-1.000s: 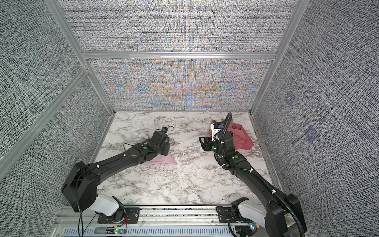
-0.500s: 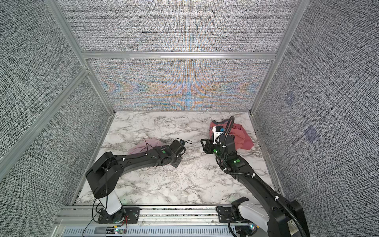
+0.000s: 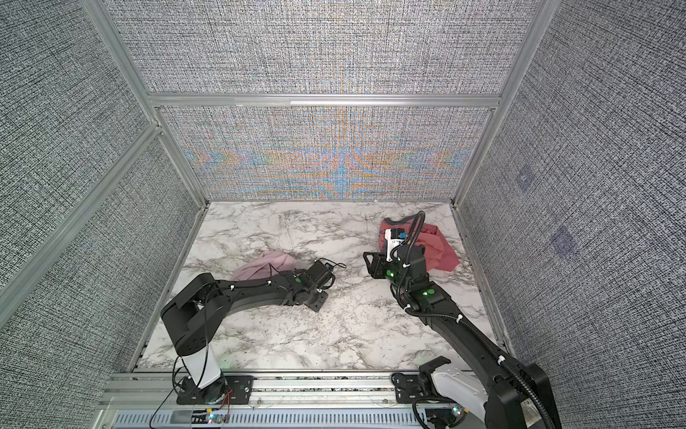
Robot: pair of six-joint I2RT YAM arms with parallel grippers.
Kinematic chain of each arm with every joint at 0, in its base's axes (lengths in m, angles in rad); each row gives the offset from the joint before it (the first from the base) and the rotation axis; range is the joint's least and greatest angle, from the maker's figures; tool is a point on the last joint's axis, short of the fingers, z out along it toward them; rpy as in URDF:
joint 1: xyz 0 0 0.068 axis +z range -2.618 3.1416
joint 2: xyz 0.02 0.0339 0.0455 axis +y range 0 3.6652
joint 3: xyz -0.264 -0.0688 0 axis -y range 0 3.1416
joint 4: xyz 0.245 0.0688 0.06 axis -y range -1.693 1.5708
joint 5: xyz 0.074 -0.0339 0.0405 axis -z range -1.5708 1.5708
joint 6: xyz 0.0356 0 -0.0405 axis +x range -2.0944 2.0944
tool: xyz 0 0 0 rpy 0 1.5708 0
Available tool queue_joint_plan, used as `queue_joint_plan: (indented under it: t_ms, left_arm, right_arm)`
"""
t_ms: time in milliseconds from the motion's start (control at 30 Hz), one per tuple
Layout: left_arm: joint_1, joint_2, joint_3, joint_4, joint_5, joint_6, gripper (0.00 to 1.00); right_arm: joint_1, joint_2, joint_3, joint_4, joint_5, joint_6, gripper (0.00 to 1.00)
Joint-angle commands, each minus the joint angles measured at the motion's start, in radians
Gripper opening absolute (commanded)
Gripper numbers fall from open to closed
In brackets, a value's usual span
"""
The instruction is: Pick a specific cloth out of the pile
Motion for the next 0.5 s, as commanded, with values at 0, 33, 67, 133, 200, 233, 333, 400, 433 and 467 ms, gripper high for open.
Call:
queue_joint_plan:
  t_ms: [0,33,67,133,200,233,333,400,433,467]
  left_arm:
    - [0.000,0.013,-0.006,0.025,0.011,-0.005,0.47]
    - [0.000,0.016,-0.008,0.027,0.008,-0.007,0.46]
    - [0.000,0.019,-0.012,0.032,0.009,-0.007,0.44]
    - [0.000,0.023,-0.018,0.038,0.005,-0.008,0.38]
    - [0.000,0.027,-0.020,0.042,-0.003,-0.012,0.27]
    - [0.001,0.027,-0.020,0.044,-0.006,-0.013,0.21]
    - [0.000,0.021,-0.020,0.047,-0.022,-0.017,0.04]
    - [0.001,0.014,-0.015,0.048,-0.033,-0.024,0.00]
    - [0.001,0.008,-0.013,0.050,-0.038,-0.026,0.00]
    - [0.000,0.000,-0.006,0.050,-0.043,-0.028,0.00]
  right_arm:
    - [0.000,0.002,-0.003,0.029,0.001,0.008,0.48]
    - [0.000,0.001,-0.004,0.029,0.000,0.008,0.48]
    - [0.000,0.001,-0.003,0.029,0.000,0.009,0.48]
    - [0.000,0.001,-0.003,0.029,0.000,0.009,0.48]
    - [0.000,0.001,-0.003,0.029,0.000,0.009,0.48]
    - [0.000,0.000,-0.005,0.029,0.001,0.008,0.48]
    - [0.000,0.001,-0.004,0.030,0.002,0.008,0.48]
    - [0.000,0.001,-0.005,0.032,0.002,0.008,0.48]
    - [0.000,0.003,-0.005,0.033,0.002,0.010,0.48]
    - [0.000,0.004,-0.004,0.033,0.002,0.010,0.48]
